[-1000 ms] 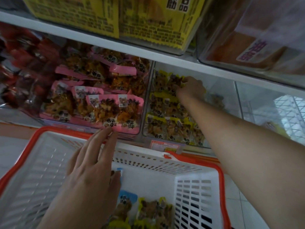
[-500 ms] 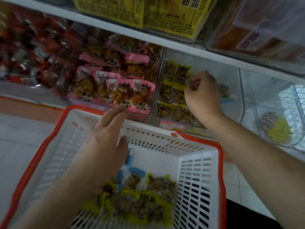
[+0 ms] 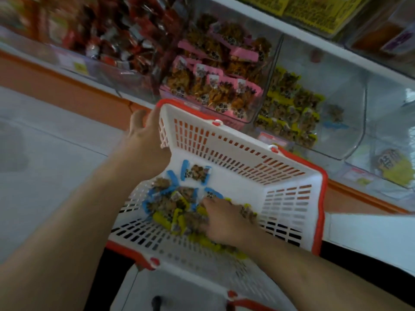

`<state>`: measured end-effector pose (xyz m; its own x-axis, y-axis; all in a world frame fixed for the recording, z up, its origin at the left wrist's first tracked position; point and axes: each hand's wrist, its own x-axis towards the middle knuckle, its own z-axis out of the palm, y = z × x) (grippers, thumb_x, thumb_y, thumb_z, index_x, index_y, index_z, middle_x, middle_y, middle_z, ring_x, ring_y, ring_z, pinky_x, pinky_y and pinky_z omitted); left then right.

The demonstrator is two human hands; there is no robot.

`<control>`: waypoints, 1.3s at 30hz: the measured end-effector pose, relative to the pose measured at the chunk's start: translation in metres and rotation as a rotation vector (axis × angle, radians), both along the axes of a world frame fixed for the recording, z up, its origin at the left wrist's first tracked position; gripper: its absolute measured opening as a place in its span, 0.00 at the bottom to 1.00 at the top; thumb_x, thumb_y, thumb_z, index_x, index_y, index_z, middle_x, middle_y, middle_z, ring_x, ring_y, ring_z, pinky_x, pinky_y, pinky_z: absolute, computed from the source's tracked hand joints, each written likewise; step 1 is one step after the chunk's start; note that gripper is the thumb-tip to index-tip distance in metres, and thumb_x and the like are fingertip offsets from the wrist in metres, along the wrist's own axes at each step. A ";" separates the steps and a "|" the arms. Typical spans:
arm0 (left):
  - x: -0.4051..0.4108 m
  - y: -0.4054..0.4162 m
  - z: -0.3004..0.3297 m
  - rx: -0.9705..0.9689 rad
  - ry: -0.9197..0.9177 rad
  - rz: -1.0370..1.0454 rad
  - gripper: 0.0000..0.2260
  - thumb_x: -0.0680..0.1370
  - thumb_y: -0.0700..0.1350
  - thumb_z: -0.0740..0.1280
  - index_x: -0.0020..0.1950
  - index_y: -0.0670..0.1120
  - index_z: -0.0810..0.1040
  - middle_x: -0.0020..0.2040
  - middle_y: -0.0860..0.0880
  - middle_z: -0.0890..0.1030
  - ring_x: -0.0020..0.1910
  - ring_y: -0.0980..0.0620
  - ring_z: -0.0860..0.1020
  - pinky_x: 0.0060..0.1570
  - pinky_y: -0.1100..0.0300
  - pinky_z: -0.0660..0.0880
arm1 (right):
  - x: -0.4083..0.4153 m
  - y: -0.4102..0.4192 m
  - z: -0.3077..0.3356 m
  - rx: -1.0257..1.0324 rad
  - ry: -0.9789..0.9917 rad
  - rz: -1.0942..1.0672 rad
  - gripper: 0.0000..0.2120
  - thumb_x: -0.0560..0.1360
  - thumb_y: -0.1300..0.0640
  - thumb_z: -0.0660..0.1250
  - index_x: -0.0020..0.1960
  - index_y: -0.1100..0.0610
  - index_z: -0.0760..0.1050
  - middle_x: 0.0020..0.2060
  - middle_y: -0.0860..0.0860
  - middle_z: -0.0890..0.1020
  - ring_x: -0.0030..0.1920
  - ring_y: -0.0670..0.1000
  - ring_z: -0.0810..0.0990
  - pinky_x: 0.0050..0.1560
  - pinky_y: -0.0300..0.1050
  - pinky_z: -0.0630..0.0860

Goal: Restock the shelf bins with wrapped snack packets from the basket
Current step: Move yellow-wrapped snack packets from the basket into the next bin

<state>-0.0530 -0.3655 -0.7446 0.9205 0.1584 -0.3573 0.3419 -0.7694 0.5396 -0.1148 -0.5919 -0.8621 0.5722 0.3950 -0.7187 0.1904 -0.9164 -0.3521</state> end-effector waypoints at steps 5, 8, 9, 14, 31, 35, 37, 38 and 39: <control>-0.005 0.004 0.002 0.019 0.052 -0.065 0.44 0.77 0.44 0.69 0.81 0.63 0.43 0.79 0.49 0.58 0.77 0.36 0.61 0.73 0.36 0.66 | -0.018 0.010 -0.032 -0.121 -0.095 0.015 0.38 0.77 0.55 0.75 0.82 0.55 0.62 0.74 0.55 0.70 0.72 0.59 0.69 0.70 0.54 0.71; -0.005 0.007 0.002 0.000 0.088 -0.049 0.42 0.77 0.46 0.69 0.80 0.63 0.45 0.79 0.49 0.57 0.77 0.36 0.61 0.73 0.35 0.66 | -0.020 0.007 -0.031 -0.142 -0.109 0.004 0.24 0.78 0.55 0.73 0.73 0.52 0.75 0.67 0.55 0.73 0.68 0.60 0.70 0.68 0.54 0.72; -0.004 0.006 0.002 0.000 0.098 -0.033 0.41 0.77 0.46 0.69 0.80 0.62 0.46 0.79 0.48 0.56 0.78 0.36 0.59 0.74 0.35 0.65 | -0.019 0.004 -0.030 -0.125 -0.128 -0.005 0.14 0.78 0.56 0.71 0.64 0.52 0.80 0.61 0.54 0.75 0.64 0.59 0.71 0.63 0.53 0.73; 0.003 0.000 0.009 0.077 -0.149 0.025 0.29 0.77 0.46 0.69 0.77 0.50 0.64 0.78 0.45 0.59 0.79 0.39 0.55 0.78 0.41 0.59 | 0.011 -0.003 0.003 0.040 0.022 -0.313 0.04 0.78 0.61 0.68 0.45 0.56 0.80 0.46 0.50 0.84 0.47 0.51 0.82 0.51 0.55 0.83; 0.025 -0.065 0.019 -0.927 0.178 0.325 0.09 0.81 0.42 0.71 0.60 0.41 0.83 0.48 0.41 0.88 0.45 0.42 0.87 0.44 0.55 0.85 | 0.087 -0.056 0.135 0.791 -0.252 -0.566 0.26 0.74 0.80 0.67 0.46 0.47 0.83 0.62 0.42 0.84 0.67 0.45 0.81 0.65 0.49 0.81; 0.028 -0.069 0.019 -0.971 0.041 0.272 0.08 0.81 0.37 0.70 0.59 0.42 0.83 0.45 0.39 0.87 0.45 0.42 0.87 0.44 0.58 0.84 | 0.100 -0.069 0.138 0.964 -0.157 -0.682 0.28 0.70 0.86 0.58 0.54 0.59 0.81 0.63 0.48 0.84 0.69 0.47 0.81 0.62 0.63 0.81; 0.030 -0.071 0.020 -0.929 -0.003 0.221 0.08 0.81 0.37 0.70 0.58 0.45 0.84 0.44 0.42 0.87 0.46 0.42 0.86 0.44 0.58 0.84 | 0.106 -0.074 0.139 1.028 -0.104 -0.773 0.25 0.71 0.85 0.58 0.54 0.62 0.80 0.60 0.51 0.85 0.65 0.50 0.84 0.62 0.60 0.82; 0.030 -0.072 0.019 -0.880 -0.027 0.181 0.09 0.81 0.38 0.70 0.59 0.48 0.84 0.44 0.43 0.87 0.45 0.42 0.86 0.45 0.57 0.84 | 0.108 -0.076 0.139 1.040 -0.082 -0.789 0.23 0.73 0.83 0.59 0.55 0.61 0.81 0.58 0.52 0.86 0.62 0.51 0.85 0.60 0.54 0.82; 0.031 -0.073 0.017 -0.824 -0.053 0.140 0.11 0.81 0.39 0.71 0.59 0.53 0.85 0.43 0.45 0.87 0.44 0.42 0.85 0.45 0.56 0.83 | 0.111 -0.078 0.140 1.036 -0.073 -0.786 0.20 0.76 0.80 0.61 0.55 0.60 0.81 0.56 0.53 0.87 0.59 0.51 0.86 0.57 0.47 0.82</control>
